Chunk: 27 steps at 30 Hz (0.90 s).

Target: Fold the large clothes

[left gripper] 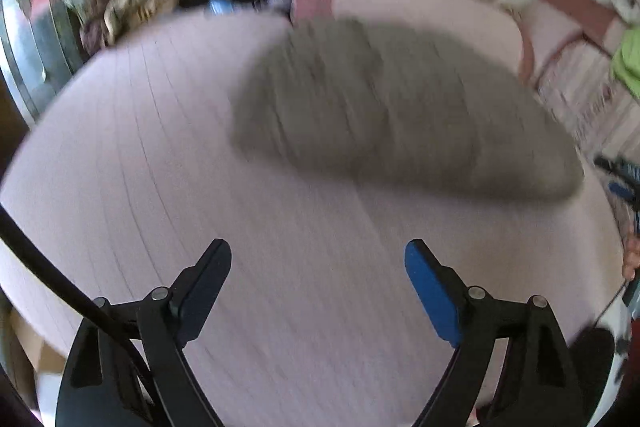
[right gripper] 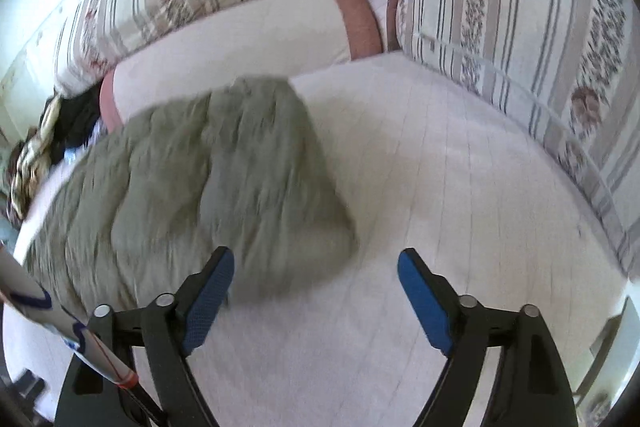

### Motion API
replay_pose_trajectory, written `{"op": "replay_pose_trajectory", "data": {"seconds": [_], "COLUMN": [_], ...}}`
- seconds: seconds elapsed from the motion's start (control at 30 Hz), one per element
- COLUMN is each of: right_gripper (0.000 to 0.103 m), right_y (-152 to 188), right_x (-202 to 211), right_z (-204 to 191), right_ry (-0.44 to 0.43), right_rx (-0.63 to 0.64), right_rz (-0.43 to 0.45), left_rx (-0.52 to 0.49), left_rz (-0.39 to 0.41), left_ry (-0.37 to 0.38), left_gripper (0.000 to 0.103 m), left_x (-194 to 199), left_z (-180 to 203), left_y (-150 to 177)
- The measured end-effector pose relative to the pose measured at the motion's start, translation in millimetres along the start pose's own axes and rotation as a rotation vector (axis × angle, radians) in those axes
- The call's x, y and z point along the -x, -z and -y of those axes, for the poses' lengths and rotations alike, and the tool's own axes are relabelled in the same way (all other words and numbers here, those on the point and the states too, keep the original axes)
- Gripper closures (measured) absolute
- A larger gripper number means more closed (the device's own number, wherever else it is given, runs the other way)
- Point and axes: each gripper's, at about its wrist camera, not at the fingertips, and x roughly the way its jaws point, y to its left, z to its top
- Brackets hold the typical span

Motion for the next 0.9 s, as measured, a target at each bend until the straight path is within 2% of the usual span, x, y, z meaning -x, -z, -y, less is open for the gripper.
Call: {"op": "replay_pose_trajectory", "data": {"seconds": [0.03,0.1,0.2,0.27,0.37,0.4,0.47,0.5,0.57,0.6,0.63,0.67,0.7,0.73,0.8,0.87,0.9], "right_gripper": [0.011,0.007,0.007,0.007,0.007,0.006,0.006,0.006,0.006,0.009,0.017,0.021,0.031,0.041,0.05,0.052,0.052], "right_y": [-15.2,-36.2,-61.5,-71.4,-75.5,-74.8,-69.8,-65.8,-54.0,-51.7,-51.2,-51.6,-52.8,-55.5,-59.8,-60.3,-59.1], "right_x": [-6.5,-23.4,-64.3,-93.4,-133.7,-145.1,-172.3,-182.5,-201.2,-200.3,-197.8,-194.3,-189.0,-178.2,-162.1,-150.6,-151.9], "right_z": [1.9,6.2,19.8,28.1,30.8,32.2,30.3,27.5,13.1,5.6,-3.9,-7.9,-10.7,-13.2,-13.0,-14.0,-15.3], "right_ry": [0.001,-0.021,-0.117,-0.163,-0.235,-0.27,-0.383,-0.431,-0.553,-0.56,-0.576,-0.588,-0.592,-0.612,-0.669,-0.729,-0.73], "right_rx": [-0.003,-0.018,-0.097,-0.152,-0.164,-0.171,-0.193,-0.208,-0.237,-0.227,-0.221,-0.224,-0.216,-0.202,-0.196,-0.201,-0.198], "right_rz": [0.014,-0.002,-0.099,-0.162,-0.266,-0.299,-0.381,-0.413,-0.477,-0.463,-0.45,-0.444,-0.436,-0.416,-0.383,-0.348,-0.344], "left_rx": [0.021,0.071,0.113,0.156,0.22,0.246,0.281,0.288,0.23,0.217,0.222,0.225,0.228,0.228,0.215,0.221,0.219], "left_rz": [0.017,0.03,-0.033,-0.11,-0.161,-0.195,-0.257,-0.281,-0.255,-0.245,-0.235,-0.228,-0.217,-0.205,-0.178,-0.181,-0.189], "left_ry": [-0.001,0.052,0.129,0.257,0.378,0.441,0.521,0.521,0.46,0.456,0.451,0.452,0.459,0.46,0.441,0.404,0.37], "left_gripper": [0.011,0.009,0.009,0.009,0.009,0.009,0.008,0.004,0.005,0.018,0.034,0.042,0.053,0.058,0.06,0.06,0.058], "left_x": [-4.0,-24.1,-69.7,-110.4,-148.3,-167.7,-191.3,-200.5,-195.4,-189.2,-180.5,-170.7,-161.7,-153.8,-141.0,-144.0,-152.4], "left_z": [-8.7,-28.1,-47.9,-60.0,-68.2,-68.0,-60.0,-48.6,-33.7,-30.1,-31.3,-35.1,-40.3,-43.6,-49.8,-51.7,-52.4], "left_y": [-17.9,-58.1,-102.2,-125.6,-135.6,-136.4,-131.2,-126.4,-124.7,-126.2,-129.1,-133.3,-137.3,-140.3,-145.6,-144.5,-143.9]}}
